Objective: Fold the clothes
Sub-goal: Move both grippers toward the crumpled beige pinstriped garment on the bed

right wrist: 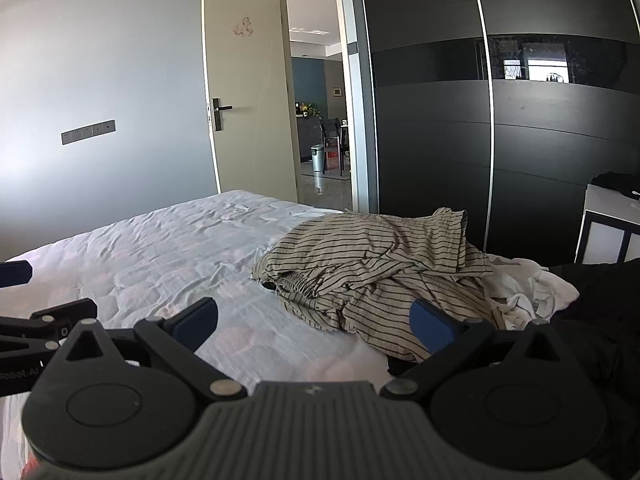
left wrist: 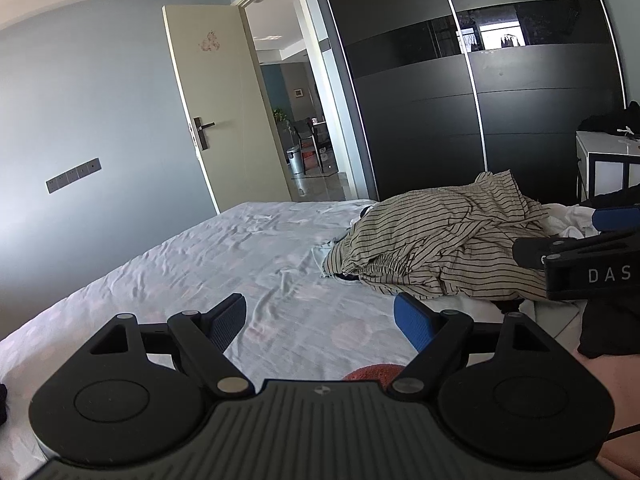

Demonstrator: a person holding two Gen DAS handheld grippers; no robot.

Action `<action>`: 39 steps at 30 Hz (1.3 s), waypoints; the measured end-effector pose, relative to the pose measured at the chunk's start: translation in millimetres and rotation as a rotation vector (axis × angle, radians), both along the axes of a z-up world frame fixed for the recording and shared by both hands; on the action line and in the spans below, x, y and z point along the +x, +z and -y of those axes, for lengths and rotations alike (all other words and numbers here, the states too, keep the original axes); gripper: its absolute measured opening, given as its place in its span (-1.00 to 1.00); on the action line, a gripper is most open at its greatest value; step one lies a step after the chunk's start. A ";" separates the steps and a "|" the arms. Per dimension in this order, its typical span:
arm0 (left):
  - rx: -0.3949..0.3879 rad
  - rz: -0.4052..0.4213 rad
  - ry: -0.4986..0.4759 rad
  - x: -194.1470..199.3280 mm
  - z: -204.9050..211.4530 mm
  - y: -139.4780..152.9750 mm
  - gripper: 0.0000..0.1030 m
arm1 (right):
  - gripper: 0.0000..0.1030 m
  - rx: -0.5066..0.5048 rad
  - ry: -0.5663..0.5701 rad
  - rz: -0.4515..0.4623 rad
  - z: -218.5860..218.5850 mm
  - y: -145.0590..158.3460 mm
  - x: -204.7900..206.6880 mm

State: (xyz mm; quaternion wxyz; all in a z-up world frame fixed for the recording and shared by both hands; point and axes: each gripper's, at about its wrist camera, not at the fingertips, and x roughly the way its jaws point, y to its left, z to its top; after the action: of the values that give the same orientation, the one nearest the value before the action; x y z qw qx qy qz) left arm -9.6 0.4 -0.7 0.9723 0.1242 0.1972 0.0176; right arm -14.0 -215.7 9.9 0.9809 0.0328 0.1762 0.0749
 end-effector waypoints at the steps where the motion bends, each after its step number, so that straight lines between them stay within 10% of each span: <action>1: -0.010 -0.005 0.002 0.0 -1.1 -0.3 0.86 | 1.00 -0.002 0.004 -0.004 -0.6 0.8 0.2; 39: -0.167 -0.116 0.042 7.4 -20.8 -7.6 0.86 | 1.00 -0.128 0.062 -0.027 -15.9 2.5 -0.3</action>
State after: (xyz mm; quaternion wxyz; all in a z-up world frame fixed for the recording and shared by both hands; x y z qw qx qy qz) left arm -2.2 21.2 -8.2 0.9656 0.0391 0.2565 0.0143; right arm -14.3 -199.8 12.4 0.9758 -0.0345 0.1949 0.0934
